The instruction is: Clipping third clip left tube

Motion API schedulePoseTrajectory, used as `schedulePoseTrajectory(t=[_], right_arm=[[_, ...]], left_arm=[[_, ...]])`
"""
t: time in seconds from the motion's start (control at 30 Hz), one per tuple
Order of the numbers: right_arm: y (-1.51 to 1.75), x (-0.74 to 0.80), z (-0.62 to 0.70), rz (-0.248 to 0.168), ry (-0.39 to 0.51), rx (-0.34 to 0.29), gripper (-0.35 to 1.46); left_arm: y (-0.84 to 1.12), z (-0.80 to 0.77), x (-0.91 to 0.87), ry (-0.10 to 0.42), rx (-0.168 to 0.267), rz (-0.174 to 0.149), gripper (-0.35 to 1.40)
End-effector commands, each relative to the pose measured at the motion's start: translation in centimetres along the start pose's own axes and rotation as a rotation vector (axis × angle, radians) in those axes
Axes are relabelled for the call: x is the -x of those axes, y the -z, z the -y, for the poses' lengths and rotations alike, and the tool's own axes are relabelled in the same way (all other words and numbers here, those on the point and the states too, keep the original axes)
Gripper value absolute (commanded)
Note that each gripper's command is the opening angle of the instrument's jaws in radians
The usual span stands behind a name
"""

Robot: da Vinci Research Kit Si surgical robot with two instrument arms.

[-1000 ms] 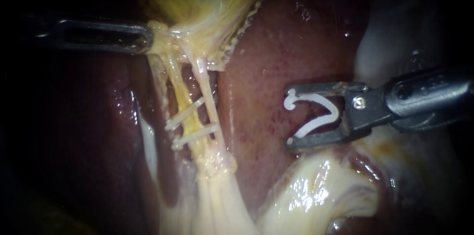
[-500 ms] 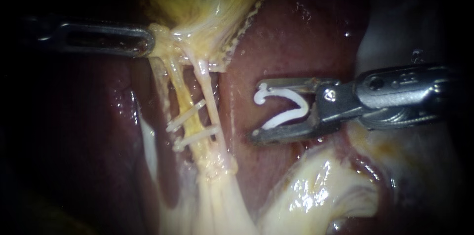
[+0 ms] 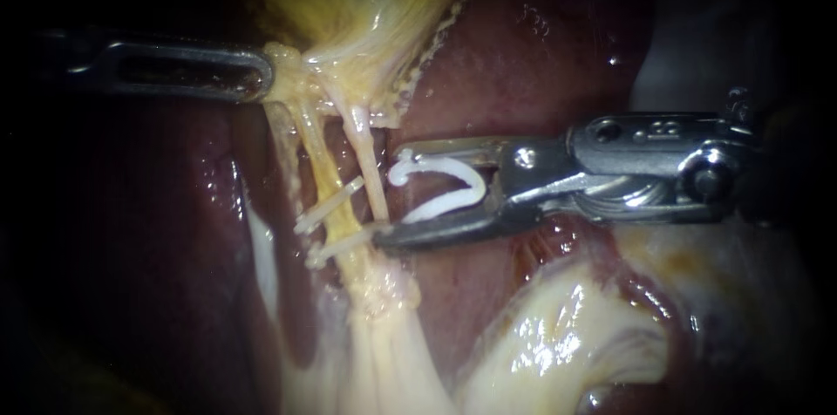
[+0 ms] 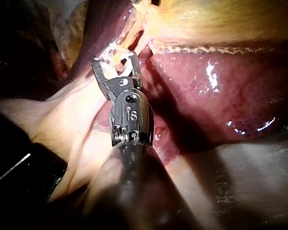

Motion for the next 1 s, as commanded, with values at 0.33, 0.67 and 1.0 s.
schedulePoseTrajectory(t=[0.33,0.67,1.0], right_arm=[[-0.19,-0.05,-0.13,-0.014,-0.015,-0.023,0.49],[-0.3,0.07,-0.31,-0.013,-0.026,-0.026,0.49],[-0.41,0.22,-0.44,-0.008,-0.039,-0.042,0.48]], left_arm=[[-0.01,0.02,-0.01,0.0,-0.002,-0.001,-0.35],[-0.02,0.03,-0.02,0.0,-0.006,-0.002,-0.35],[-0.02,0.04,-0.02,-0.001,-0.008,-0.003,-0.35]])
